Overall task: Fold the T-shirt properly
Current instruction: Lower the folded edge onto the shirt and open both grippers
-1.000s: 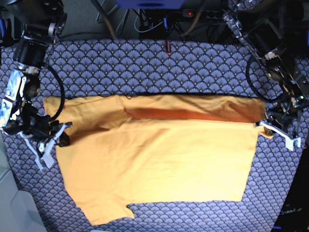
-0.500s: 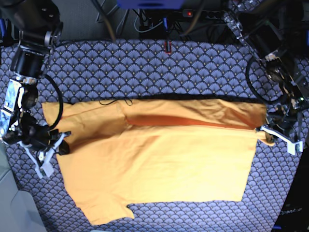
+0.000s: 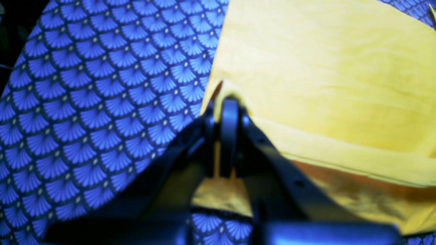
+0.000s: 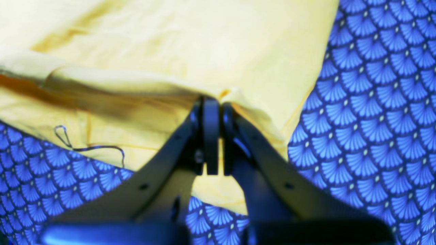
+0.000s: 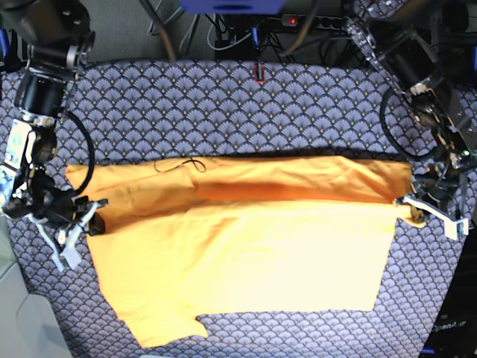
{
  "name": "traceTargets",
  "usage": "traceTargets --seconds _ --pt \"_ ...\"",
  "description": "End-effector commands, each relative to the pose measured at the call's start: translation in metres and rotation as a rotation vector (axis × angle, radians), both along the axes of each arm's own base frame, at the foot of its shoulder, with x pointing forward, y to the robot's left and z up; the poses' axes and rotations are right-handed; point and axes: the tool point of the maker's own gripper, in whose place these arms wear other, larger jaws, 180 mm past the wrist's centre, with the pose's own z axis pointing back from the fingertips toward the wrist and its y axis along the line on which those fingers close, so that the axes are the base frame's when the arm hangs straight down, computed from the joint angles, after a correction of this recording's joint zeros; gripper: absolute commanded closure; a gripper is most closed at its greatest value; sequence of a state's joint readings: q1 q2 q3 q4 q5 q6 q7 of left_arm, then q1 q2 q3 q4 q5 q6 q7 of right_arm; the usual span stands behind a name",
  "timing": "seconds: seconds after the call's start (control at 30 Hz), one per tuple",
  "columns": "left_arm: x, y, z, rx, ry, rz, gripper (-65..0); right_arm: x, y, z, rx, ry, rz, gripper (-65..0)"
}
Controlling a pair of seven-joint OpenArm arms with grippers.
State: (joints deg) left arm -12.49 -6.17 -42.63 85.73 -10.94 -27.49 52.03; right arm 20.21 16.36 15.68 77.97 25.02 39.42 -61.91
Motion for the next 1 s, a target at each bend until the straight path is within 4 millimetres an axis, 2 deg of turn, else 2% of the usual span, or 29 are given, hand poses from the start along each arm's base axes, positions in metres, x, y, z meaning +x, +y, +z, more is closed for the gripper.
traceTargets --seconds 0.0,0.03,0.1,0.3,0.37,0.53,0.63,0.77,0.87,0.97 --pt "0.008 0.006 0.020 0.024 -0.058 0.002 0.0 0.012 -0.003 0.021 -0.001 -0.067 0.007 -0.1" --pt "0.008 0.006 0.019 0.024 -0.057 0.002 0.0 0.012 -0.003 0.021 -0.001 -0.067 0.007 -0.1" --pt "0.009 0.006 0.020 0.021 -0.061 0.001 -5.7 0.012 -0.004 0.021 0.000 -0.067 0.005 -2.0" --pt "0.007 0.004 0.020 0.021 -0.063 0.000 -30.6 0.010 -0.005 0.019 0.001 -0.062 0.001 -19.0" --pt "0.007 0.004 0.020 0.022 -0.062 -0.006 -35.5 0.007 -0.005 0.016 0.001 -0.053 0.001 -23.5" --pt "0.006 0.002 0.019 0.022 -0.058 -0.011 -36.7 0.004 -0.005 0.011 0.001 -0.043 0.001 -28.2" --pt "-0.004 0.003 0.011 0.032 -0.037 -0.010 -36.7 -0.004 -0.008 0.004 -0.008 -0.023 -0.002 -29.3" --pt "-0.024 0.004 -0.001 0.052 -0.003 -0.010 -36.8 -0.010 -0.024 -0.004 -0.024 0.005 -0.022 -29.3" --pt "-0.036 0.004 -0.016 0.047 0.038 -0.012 -36.9 -0.016 -0.046 -0.006 -0.024 0.018 -0.074 -29.3" --pt "-0.046 0.004 -0.025 0.050 0.039 -0.008 -36.9 -0.024 -0.056 -0.016 -0.021 0.052 -0.096 -29.3"
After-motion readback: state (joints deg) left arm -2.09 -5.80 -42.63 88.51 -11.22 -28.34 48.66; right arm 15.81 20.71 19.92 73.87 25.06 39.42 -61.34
